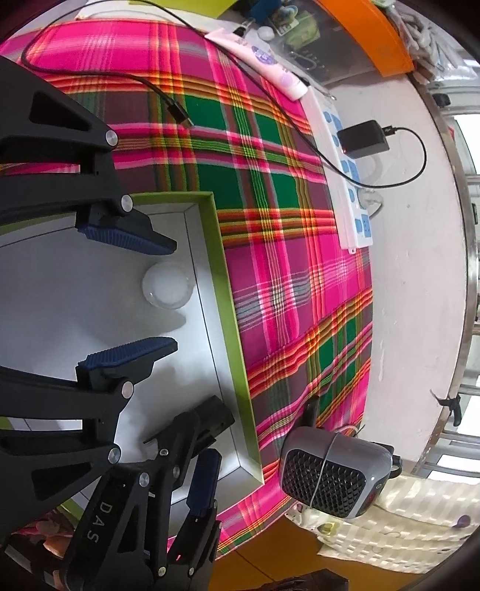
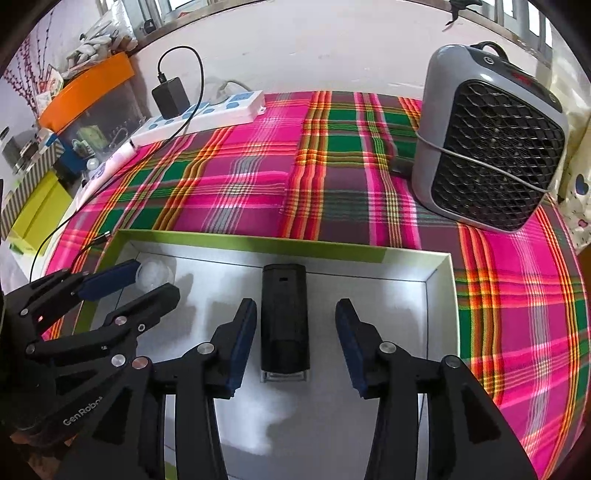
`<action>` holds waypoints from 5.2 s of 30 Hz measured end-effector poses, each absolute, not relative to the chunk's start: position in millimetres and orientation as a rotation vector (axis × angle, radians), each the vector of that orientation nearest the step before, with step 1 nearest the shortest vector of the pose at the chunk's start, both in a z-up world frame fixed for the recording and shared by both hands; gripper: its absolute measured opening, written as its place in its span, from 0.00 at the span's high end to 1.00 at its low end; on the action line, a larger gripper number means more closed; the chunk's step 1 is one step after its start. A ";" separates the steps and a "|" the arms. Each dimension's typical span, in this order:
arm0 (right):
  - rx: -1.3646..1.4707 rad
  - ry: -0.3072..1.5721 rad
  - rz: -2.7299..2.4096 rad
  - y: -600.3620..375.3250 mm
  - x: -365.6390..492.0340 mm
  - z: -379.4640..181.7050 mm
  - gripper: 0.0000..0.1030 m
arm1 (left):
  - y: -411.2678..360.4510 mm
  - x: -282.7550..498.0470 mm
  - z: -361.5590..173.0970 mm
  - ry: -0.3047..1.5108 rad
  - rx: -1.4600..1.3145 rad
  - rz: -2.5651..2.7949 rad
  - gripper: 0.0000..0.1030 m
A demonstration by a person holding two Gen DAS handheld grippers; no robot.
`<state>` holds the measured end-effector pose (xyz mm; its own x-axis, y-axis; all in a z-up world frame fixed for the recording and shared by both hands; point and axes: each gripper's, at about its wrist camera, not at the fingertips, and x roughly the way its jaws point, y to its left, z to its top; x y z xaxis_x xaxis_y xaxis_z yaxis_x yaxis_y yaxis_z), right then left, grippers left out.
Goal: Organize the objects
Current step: 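Carry the black device into the green box with the right tool while the left tool places the jar, then withdraw both open tools from the box back toward the remaining objects, then grasp the white-topped green spool with the left tool while the right tool grasps the pink clip, then carry the spool into the green box with the left tool while the right tool places the pink clip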
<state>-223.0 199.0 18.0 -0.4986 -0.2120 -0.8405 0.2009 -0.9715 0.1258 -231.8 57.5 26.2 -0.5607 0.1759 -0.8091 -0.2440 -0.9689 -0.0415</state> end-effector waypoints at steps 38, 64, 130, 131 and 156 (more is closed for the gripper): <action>1.199 -0.030 -2.641 217.8 -96.4 59.2 0.55 | 24.6 -105.7 60.7 -0.009 -1.188 2.664 0.55; 1.130 0.006 -2.684 239.4 -4.2 26.8 0.55 | 30.4 -54.5 25.9 -0.120 -1.168 2.589 0.53; 1.291 0.032 -2.716 259.2 -47.7 7.3 0.76 | 31.5 -80.0 14.8 -0.161 -1.189 2.631 0.85; 1.291 0.033 -2.716 259.0 -47.5 7.0 0.76 | 31.0 -79.9 14.9 -0.161 -1.188 2.632 0.85; 1.239 -0.031 -2.715 264.5 -43.0 24.5 0.76 | 32.1 -69.2 34.4 -0.125 -1.120 2.638 0.85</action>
